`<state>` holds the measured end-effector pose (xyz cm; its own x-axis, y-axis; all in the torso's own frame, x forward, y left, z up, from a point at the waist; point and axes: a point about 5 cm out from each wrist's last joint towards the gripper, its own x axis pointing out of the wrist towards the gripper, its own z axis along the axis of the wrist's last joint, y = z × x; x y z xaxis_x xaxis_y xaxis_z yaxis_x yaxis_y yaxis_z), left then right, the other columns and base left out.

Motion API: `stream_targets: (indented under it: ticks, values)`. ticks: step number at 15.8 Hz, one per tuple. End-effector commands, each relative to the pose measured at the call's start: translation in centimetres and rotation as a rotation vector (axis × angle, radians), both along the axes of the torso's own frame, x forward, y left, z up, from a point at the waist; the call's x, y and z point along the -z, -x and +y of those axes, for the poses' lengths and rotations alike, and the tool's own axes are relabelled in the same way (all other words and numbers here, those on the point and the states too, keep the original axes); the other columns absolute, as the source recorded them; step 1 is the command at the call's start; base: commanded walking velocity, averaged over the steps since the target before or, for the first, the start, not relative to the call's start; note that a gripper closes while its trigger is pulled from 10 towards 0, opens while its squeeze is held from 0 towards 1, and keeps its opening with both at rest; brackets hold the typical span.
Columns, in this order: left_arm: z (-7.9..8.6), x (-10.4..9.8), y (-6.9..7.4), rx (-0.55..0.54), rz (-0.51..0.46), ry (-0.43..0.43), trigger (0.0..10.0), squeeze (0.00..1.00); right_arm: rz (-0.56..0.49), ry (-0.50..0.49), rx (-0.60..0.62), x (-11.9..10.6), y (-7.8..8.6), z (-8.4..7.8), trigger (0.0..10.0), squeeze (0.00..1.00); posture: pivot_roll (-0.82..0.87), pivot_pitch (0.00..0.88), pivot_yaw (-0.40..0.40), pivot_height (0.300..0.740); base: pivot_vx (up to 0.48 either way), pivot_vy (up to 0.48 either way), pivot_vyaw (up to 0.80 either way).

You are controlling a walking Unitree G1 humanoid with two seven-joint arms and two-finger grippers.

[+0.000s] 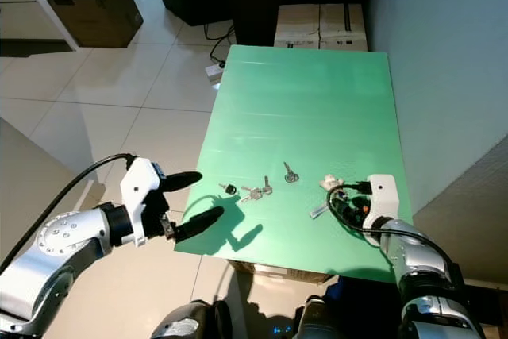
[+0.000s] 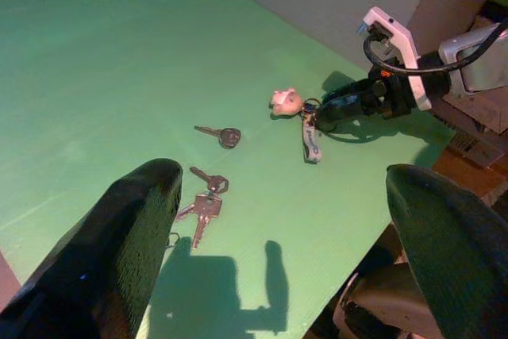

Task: Hang keys on a hook

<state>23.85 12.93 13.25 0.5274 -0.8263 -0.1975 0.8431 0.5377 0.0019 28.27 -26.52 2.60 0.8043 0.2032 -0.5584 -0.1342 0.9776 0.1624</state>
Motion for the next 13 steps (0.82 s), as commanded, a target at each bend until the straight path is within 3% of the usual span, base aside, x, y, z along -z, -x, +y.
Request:
stream_targets:
  ticks: [1,13]
  values:
    - [-0.05,0.34,0.19,0.007,0.017,-0.008,10.0,0.0,0.027,-0.008,-0.02,0.45,0.25,0.26,0.0,0.0,0.0,0.152,0.148,0.74,0.0,0.0,0.0]
    - [-0.22,0.27,0.1,0.0,0.005,-0.009,10.0,0.0,0.007,-0.015,-0.045,0.36,-0.08,0.63,0.0,0.0,0.0,0.139,0.144,0.74,0.0,0.0,0.0]
